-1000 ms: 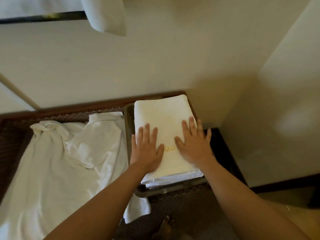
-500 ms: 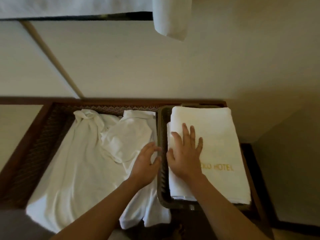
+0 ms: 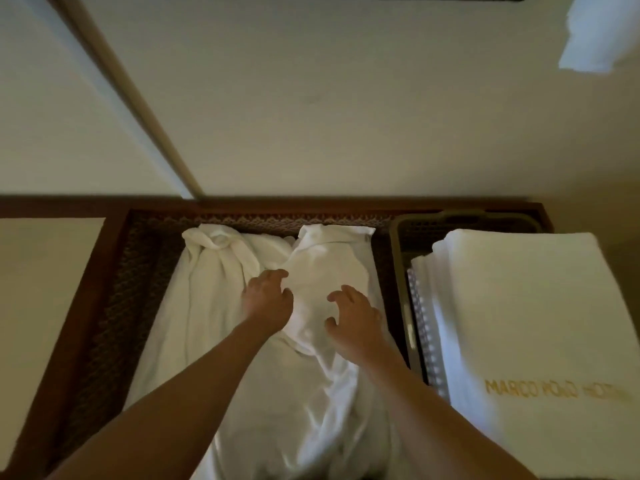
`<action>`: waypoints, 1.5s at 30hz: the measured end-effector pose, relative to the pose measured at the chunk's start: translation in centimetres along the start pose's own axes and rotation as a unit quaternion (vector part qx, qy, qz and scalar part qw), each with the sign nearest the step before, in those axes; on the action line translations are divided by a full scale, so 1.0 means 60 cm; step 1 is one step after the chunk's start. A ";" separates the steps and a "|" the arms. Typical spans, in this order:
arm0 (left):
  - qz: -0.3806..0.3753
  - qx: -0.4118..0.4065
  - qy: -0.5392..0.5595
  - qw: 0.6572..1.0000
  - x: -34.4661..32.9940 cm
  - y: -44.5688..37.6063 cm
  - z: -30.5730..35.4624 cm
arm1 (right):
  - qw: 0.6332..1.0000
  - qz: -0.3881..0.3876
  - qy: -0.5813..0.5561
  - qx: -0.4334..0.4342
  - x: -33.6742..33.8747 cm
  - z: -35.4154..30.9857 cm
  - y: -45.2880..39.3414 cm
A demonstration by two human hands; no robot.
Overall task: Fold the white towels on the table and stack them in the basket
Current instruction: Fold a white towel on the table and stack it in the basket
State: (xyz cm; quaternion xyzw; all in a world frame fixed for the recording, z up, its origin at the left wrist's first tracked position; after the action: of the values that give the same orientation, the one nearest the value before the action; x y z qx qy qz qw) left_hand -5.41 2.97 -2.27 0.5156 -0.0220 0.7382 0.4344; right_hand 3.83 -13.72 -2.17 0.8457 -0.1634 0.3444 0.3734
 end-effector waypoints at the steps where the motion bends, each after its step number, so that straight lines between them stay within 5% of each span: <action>1: -0.025 0.000 -0.067 0.997 0.000 -0.026 -0.012 | 1.000 -0.003 -0.012 -0.015 -0.010 -0.012 -0.017; 7: -0.123 0.008 -0.276 0.953 -0.010 -0.079 -0.055 | 0.996 0.012 -0.072 -0.057 -0.044 -0.061 -0.062; 11: -0.058 -0.135 -0.261 0.954 0.001 -0.034 -0.031 | 0.998 0.045 -0.021 -0.035 -0.040 -0.073 -0.056; 15: 0.010 -0.321 -0.255 0.912 0.018 0.055 -0.003 | 0.991 0.079 0.104 0.042 -0.030 -0.084 -0.022; 20: 0.041 -0.385 -0.281 0.878 0.032 0.171 -0.007 | 0.968 0.081 0.200 0.128 -0.022 -0.070 0.050; 24: 0.004 -0.337 -0.262 0.904 0.014 0.262 -0.049 | 0.967 -0.002 0.203 0.154 -0.046 -0.063 0.156; 28: -0.165 -0.228 -0.152 0.947 0.001 0.354 -0.099 | 0.979 -0.089 0.065 0.169 -0.092 -0.064 0.278; 36: -0.242 -0.112 -0.327 0.907 -0.019 0.469 -0.218 | 0.953 -0.202 -0.152 0.168 -0.174 -0.125 0.413; 40: -0.224 -0.109 -0.228 0.941 0.013 0.515 -0.277 | 0.933 -0.310 -0.132 0.123 -0.222 -0.152 0.450; 45: -0.263 -0.064 -0.115 0.956 0.042 0.587 -0.373 | 0.943 -0.315 0.029 0.104 -0.276 -0.186 0.467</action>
State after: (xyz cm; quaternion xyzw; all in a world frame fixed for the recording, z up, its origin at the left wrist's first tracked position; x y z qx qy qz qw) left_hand -45.61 -6.60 3.85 0.5561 0.0175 0.5305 0.6396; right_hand -28.01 -23.79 6.08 0.8776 0.1590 0.2485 0.3778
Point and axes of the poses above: each hand's wrist, its own y-axis away from the middle knuckle, its own x-axis out of the back of the hand, z = x × y, the point moved 5 cm from there along -y, towards the middle knuckle, and after that the axes turned 8 degrees about -z, right-handed, at the moved point
